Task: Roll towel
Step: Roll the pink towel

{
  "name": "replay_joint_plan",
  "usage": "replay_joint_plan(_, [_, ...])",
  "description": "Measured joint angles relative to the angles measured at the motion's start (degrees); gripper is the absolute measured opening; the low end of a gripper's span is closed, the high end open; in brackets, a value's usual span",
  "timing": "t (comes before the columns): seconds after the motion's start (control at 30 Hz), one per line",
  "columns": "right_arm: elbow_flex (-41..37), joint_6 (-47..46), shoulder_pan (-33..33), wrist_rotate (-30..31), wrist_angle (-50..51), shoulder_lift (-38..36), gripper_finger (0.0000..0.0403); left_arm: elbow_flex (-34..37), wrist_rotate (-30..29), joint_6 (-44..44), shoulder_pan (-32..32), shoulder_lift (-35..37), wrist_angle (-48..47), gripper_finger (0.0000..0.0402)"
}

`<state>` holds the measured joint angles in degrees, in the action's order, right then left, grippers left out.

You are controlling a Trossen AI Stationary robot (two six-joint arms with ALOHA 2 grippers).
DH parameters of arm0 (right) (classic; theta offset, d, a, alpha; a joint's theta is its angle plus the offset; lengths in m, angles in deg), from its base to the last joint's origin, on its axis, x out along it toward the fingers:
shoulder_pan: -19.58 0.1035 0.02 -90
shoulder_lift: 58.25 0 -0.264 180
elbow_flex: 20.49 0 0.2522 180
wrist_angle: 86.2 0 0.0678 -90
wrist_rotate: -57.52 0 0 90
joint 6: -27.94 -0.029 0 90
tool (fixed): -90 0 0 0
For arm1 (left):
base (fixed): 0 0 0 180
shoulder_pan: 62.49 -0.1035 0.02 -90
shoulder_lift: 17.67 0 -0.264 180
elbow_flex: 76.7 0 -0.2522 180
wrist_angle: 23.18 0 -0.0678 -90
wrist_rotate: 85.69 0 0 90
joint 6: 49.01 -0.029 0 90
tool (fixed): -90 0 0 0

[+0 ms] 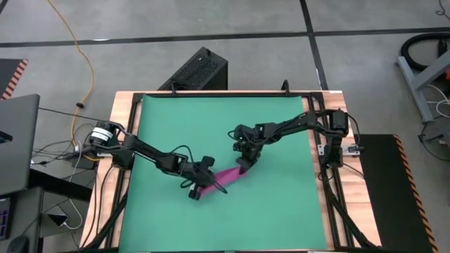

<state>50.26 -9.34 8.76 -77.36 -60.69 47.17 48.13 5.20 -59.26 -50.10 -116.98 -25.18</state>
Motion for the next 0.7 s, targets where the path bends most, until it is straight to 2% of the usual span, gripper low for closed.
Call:
replay_joint_plan(0.1, [0.00,-3.15,-1.03,-2.93,-0.07,-0.01,0.0017,-2.00,-0.60,-0.62,0.50,0.54,-4.42,0.0000])
replay_joint_plan(0.37, [-0.04,-4.92,-1.76,-2.39,0.31,-0.04,0.0017,-3.93,-5.97,-1.08,3.83,6.21,-11.71,0.0000])
replay_joint_plan(0.53, [-0.04,-4.51,-1.60,-1.11,0.48,-0.04,0.0017,-3.91,-13.54,1.83,7.36,12.72,-18.12,0.0000])
replay_joint_plan(0.63, [0.02,-4.71,-1.64,-0.42,0.25,0.91,0.0017,-3.91,-18.31,4.12,10.27,17.54,-18.90,0.0000])
replay_joint_plan(0.7, [0.01,-4.84,-1.65,-0.38,0.20,2.01,0.0017,-3.93,-19.40,4.90,11.92,19.64,-17.07,0.0000])
